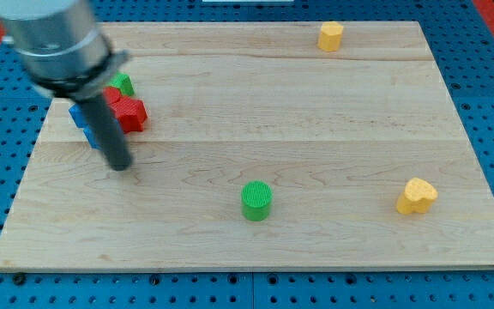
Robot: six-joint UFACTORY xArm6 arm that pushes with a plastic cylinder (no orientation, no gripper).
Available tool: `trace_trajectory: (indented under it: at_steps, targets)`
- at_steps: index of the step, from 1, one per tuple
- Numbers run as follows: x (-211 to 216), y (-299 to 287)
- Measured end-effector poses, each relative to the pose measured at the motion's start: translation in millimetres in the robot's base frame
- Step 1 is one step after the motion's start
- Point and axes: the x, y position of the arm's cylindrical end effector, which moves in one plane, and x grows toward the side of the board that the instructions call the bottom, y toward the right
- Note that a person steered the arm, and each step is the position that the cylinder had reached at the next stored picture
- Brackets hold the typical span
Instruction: Move the green circle up and left
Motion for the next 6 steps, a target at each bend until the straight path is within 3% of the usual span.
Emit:
trace_trajectory:
  at_steps: [1, 2, 3, 4, 5, 6]
  targets:
    - [-0.4, 109.3]
    - [16.7, 181.7]
    - [84.0, 160.8]
    - [79.0, 82.1]
    - [56.5, 71.2]
    - [59.1, 133.0]
